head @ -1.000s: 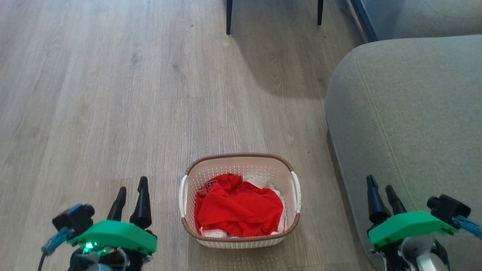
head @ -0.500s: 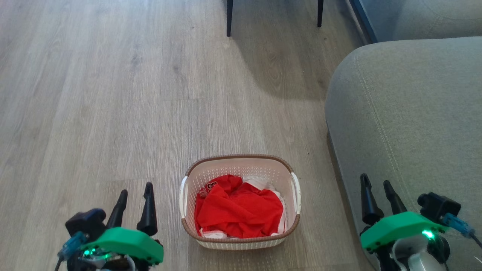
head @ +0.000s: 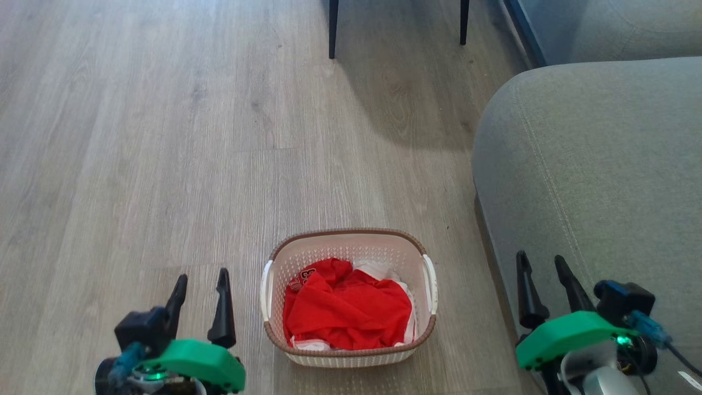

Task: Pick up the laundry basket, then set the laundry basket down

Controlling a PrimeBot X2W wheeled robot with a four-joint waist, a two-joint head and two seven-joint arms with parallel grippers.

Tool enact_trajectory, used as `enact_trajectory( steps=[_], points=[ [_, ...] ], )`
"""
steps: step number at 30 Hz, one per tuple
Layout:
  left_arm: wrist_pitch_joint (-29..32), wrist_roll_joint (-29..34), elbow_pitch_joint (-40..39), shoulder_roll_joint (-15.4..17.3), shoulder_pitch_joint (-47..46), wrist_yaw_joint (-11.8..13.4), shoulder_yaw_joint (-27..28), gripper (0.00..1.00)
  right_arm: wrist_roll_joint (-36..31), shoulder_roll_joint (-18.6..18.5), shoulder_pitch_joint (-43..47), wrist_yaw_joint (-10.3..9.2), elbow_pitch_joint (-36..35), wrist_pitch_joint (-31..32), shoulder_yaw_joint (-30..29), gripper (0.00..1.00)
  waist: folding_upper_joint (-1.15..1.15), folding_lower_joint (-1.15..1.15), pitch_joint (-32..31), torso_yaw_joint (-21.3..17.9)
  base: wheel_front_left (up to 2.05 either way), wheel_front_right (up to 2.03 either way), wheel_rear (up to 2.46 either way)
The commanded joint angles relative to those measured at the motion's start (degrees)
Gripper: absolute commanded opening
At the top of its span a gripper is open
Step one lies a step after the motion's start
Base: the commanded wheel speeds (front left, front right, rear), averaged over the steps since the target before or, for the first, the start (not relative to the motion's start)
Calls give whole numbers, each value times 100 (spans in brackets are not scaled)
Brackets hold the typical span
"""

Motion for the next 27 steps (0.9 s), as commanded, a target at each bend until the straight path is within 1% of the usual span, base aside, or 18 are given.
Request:
enact_trajectory(
  steps=[1, 18, 27],
  points=[
    [-97, 199, -243, 57, -101, 43, 103, 100, -190, -69, -207, -7, -228, -100, 137, 100, 0, 0, -5, -1, 0, 0, 0],
    [-404, 1333, -255, 54, 25, 147, 36, 100, -1396, -82, -194, -9, -257, -401, 345, 100, 0, 0, -17, 9, 0, 0, 0],
    [-407, 1309, -189, 50, 19, 136, 58, 100, -1415, -82, -208, -9, -213, -405, 338, 100, 0, 0, -1, -1, 0, 0, 0]
  ],
)
